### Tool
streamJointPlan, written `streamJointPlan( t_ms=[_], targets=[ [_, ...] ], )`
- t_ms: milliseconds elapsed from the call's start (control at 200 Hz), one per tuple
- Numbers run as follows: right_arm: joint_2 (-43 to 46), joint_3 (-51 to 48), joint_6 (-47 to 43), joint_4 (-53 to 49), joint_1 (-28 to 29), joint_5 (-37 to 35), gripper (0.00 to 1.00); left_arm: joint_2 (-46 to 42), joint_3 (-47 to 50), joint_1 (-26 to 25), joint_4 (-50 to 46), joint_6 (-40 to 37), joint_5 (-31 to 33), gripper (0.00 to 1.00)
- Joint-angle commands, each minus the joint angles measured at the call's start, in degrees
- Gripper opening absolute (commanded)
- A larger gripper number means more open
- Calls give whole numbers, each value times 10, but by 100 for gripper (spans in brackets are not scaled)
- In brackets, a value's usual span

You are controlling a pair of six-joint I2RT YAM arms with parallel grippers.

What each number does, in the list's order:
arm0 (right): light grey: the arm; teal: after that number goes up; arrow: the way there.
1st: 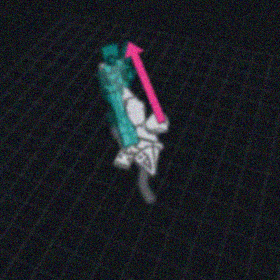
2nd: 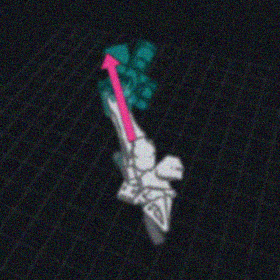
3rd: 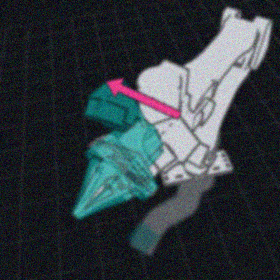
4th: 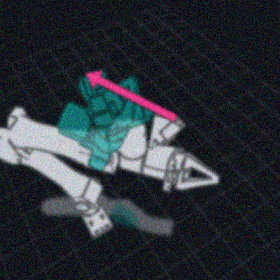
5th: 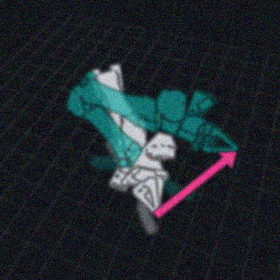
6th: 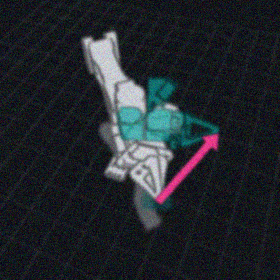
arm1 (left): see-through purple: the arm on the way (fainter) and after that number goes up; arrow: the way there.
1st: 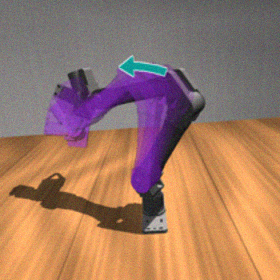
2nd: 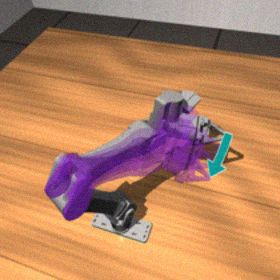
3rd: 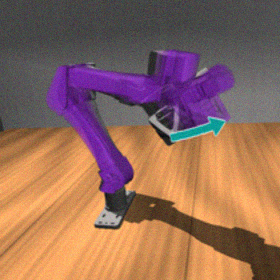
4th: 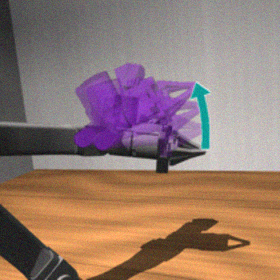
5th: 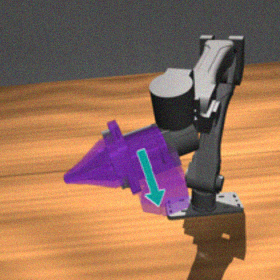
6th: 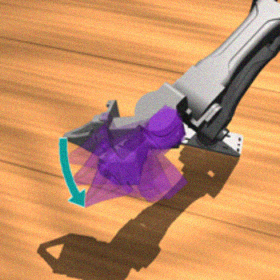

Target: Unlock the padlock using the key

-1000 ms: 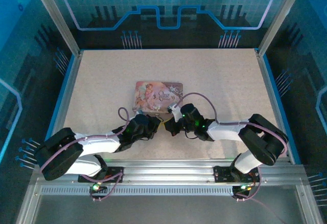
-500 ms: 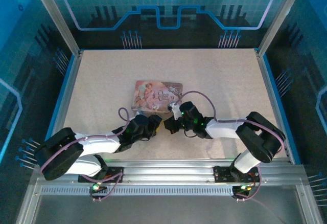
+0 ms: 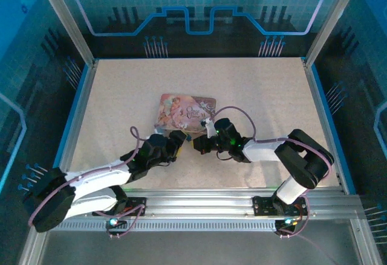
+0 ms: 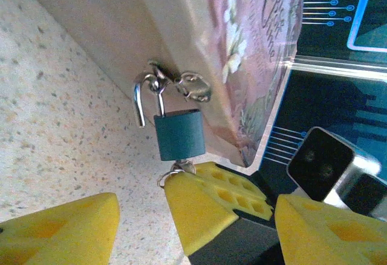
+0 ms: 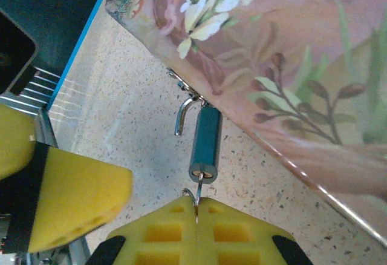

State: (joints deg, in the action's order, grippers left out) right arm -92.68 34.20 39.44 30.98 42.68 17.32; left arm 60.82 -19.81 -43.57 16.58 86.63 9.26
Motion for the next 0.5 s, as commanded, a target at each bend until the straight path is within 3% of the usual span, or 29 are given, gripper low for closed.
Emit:
streamJointPlan(
  t_ms=[0,150,295,495],
  targets=[
    [-17,-11,59,29,-9,15,0,-45,-7,20,-92,-51,7,74],
    [-26,-18,88,38,-9,9,1,-85,-8,60,-137,-84,-22,78],
    [-23,-22,82,38,-9,-9,13,-100,-9,109,-158,-109,-66,79],
    [-4,-21,56,10,-9,-24,23,-108,-28,192,-206,-179,-125,85]
  ],
)
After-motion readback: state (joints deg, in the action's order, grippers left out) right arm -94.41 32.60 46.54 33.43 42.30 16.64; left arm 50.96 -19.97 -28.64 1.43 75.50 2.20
